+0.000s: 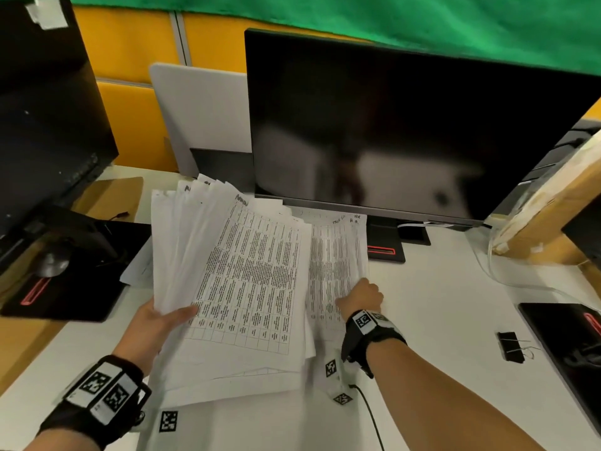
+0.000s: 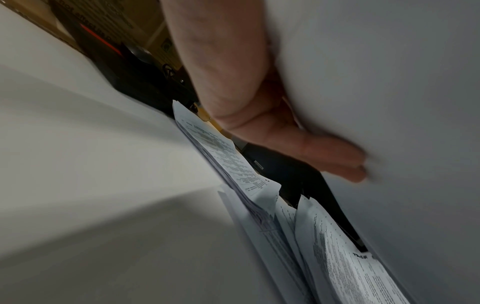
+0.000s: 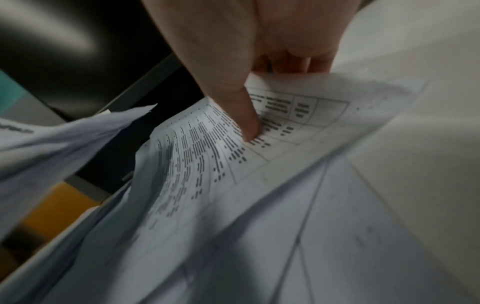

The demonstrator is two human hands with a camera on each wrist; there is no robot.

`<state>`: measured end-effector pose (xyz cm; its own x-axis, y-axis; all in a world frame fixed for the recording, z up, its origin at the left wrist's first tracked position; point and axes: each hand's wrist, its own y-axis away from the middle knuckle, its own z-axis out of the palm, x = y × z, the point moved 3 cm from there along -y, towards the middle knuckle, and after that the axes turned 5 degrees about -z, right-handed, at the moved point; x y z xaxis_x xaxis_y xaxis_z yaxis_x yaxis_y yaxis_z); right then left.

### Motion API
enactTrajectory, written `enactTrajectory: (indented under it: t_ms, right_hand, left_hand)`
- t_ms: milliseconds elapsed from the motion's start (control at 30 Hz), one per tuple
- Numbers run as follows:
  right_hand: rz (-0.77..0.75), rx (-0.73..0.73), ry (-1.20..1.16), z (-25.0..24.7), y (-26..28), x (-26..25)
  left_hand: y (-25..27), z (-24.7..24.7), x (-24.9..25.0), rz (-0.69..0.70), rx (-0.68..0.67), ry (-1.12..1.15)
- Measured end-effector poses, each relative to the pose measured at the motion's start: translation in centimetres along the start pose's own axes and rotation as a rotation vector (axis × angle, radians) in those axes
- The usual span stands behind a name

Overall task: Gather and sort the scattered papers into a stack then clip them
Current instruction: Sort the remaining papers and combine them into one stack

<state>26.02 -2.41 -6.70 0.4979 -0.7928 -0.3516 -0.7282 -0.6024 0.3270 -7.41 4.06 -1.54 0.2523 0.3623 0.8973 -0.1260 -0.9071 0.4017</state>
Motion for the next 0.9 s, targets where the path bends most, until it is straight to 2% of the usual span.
enactTrajectory:
  t_ms: [133, 233, 367, 600, 733, 800, 900]
  right_hand:
    - [0.028, 0.012, -0.172, 0.0, -1.2, 0.4]
    - [-0.057, -0.013, -0.217, -0.3, -0.9, 1.2]
    - [-0.142, 0.063, -0.204, -2.5, 1.2, 3.4]
    - [-0.194, 0.153, -0.215, -12.5, 5.8, 6.0]
    - [-0.277, 0.248, -0.391, -19.5, 9.9, 5.9]
    - [-0.294, 0.195, -0.546, -20.9, 11.5, 5.8]
    - [-0.259, 0.083, -0.654, -19.1, 12.0, 5.8]
  left_hand:
    - [-0.1, -0.2, 0.1, -0.021, -0.007, -0.015]
    - [-0.2, -0.3, 0.1, -0.035, -0.015, -0.01]
    - [-0.5, 0.2, -0.1, -0.029, -0.016, 0.004]
    - [-1.4, 1.6, -1.3, -0.037, -0.014, 0.064]
    - [-1.4, 2.2, -2.0, -0.051, -0.049, 0.09]
    - [-1.1, 2.8, -2.0, -0.045, -0.088, 0.101]
    - [0.2, 4.5, -1.5, -0.021, -0.149, 0.139]
